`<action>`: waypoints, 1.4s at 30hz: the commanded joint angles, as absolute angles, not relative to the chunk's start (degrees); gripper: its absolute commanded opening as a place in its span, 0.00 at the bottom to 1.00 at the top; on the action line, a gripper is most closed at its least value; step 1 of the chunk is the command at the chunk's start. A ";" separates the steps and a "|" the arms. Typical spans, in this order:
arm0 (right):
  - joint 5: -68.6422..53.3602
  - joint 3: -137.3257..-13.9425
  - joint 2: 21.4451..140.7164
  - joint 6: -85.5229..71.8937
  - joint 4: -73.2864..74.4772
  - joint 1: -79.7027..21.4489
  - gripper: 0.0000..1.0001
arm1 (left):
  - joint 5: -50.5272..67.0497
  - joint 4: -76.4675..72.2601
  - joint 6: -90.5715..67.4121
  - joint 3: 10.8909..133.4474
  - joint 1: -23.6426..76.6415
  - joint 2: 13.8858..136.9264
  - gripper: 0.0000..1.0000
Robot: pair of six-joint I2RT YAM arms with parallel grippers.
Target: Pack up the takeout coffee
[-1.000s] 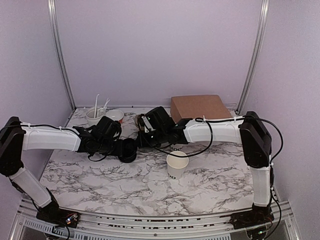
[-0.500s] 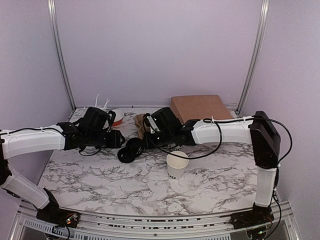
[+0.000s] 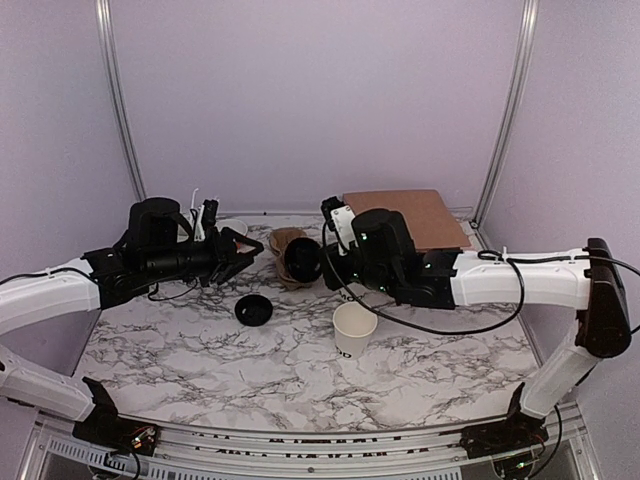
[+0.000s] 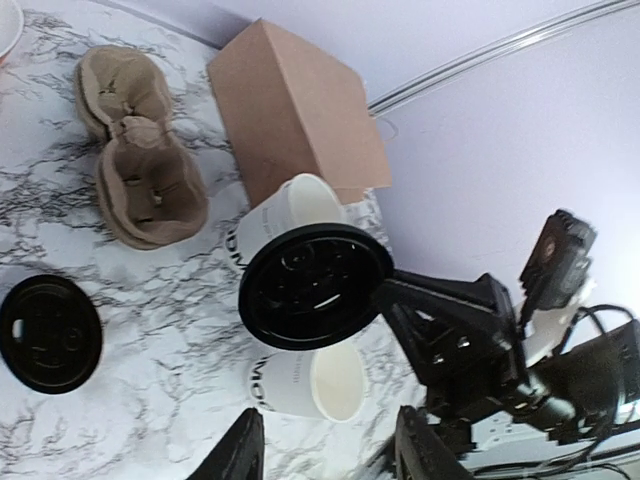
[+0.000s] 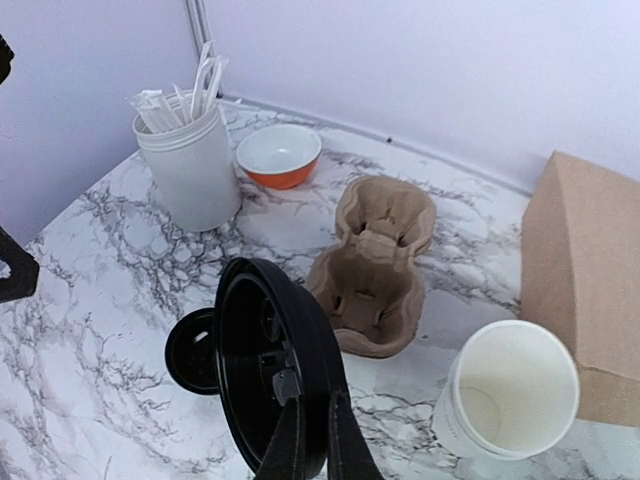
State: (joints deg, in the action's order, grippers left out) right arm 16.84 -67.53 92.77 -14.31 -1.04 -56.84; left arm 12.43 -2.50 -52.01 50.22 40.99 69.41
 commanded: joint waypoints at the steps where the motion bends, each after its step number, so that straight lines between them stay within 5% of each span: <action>1: 29.93 -63.79 87.11 -5.03 -8.53 -59.30 0.00 | 16.69 -18.80 -67.83 47.34 43.09 68.18 0.47; 17: 50.13 -53.42 80.74 23.61 -28.00 -70.32 0.00 | 5.42 -31.80 -85.23 52.34 52.45 76.86 0.50; 42: 53.22 -55.09 85.11 34.93 -33.09 -74.68 0.00 | 6.02 -34.22 -89.27 56.75 52.56 83.62 0.51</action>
